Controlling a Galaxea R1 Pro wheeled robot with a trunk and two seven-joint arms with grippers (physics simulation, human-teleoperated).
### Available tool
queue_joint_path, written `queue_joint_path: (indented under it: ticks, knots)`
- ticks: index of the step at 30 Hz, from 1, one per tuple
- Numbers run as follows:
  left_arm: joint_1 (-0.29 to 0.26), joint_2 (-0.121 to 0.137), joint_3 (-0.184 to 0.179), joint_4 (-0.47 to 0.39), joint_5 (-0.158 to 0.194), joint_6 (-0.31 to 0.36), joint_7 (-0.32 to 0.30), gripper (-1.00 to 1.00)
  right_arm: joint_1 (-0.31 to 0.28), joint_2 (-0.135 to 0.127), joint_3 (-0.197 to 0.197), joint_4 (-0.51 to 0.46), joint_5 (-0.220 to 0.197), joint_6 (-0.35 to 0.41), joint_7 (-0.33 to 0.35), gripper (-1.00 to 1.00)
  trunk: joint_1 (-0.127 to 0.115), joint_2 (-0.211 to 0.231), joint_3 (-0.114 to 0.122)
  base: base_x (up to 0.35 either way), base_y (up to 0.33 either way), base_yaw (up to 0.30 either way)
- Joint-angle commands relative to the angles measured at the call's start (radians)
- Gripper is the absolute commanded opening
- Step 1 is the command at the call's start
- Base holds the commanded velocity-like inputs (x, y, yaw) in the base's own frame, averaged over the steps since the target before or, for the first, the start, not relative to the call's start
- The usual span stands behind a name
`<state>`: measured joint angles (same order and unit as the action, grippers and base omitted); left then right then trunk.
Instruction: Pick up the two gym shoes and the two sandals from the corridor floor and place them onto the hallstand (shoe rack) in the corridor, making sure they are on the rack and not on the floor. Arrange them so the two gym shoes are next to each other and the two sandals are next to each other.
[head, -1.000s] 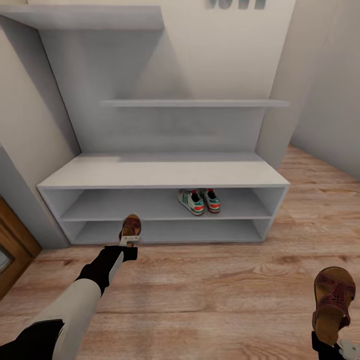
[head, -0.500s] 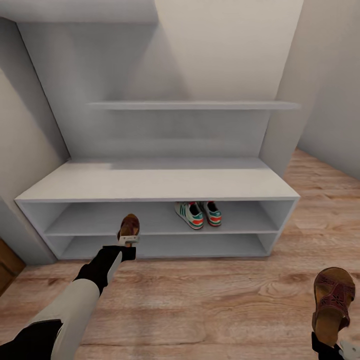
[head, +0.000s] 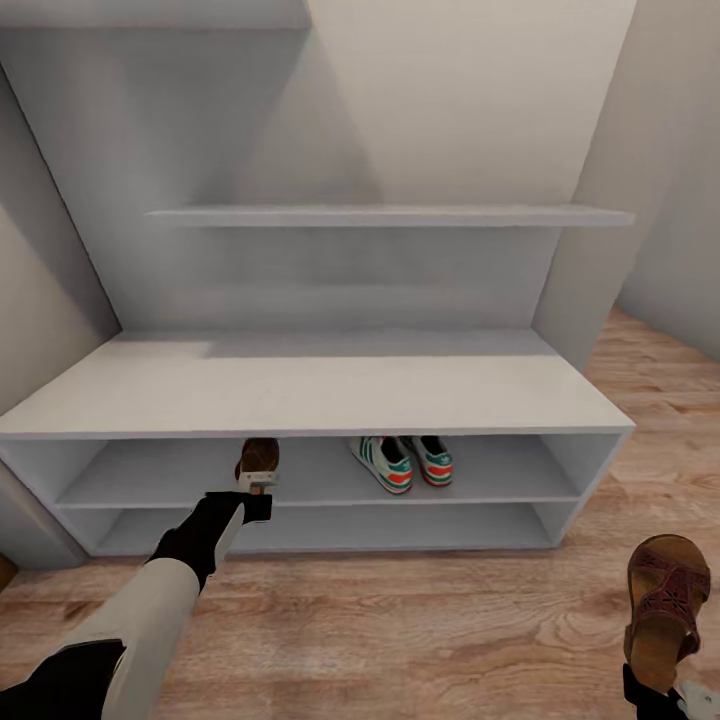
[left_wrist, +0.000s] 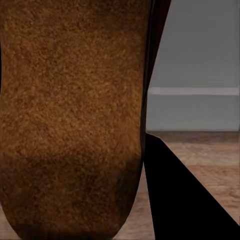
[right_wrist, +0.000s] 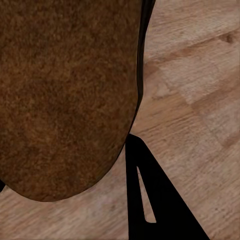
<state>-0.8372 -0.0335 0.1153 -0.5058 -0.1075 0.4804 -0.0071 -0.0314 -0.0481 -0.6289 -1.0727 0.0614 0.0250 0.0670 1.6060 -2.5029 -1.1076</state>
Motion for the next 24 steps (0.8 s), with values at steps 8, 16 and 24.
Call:
queue_joint_path:
  ticks: [8, 16, 24]
  knots:
    - [0.000, -0.001, 0.006, -0.002, -0.014, 0.006, -0.005, -1.00, -0.001, 0.001, -0.004, -0.001, 0.006, 0.002, 0.006, -1.00, 0.000, 0.000, -0.001, 0.164, 0.000, 0.000]
    - [0.000, 0.000, 0.007, -0.001, -0.014, 0.006, -0.005, -1.00, -0.001, 0.000, -0.005, -0.001, 0.005, 0.001, 0.005, -1.00, 0.000, 0.000, -0.001, 0.059, 0.000, 0.000]
    - [0.001, 0.000, 0.007, -0.001, -0.015, 0.006, -0.005, -1.00, -0.001, -0.001, -0.006, -0.003, 0.005, 0.000, 0.005, -1.00, 0.000, 0.000, -0.001, 0.054, 0.000, 0.000]
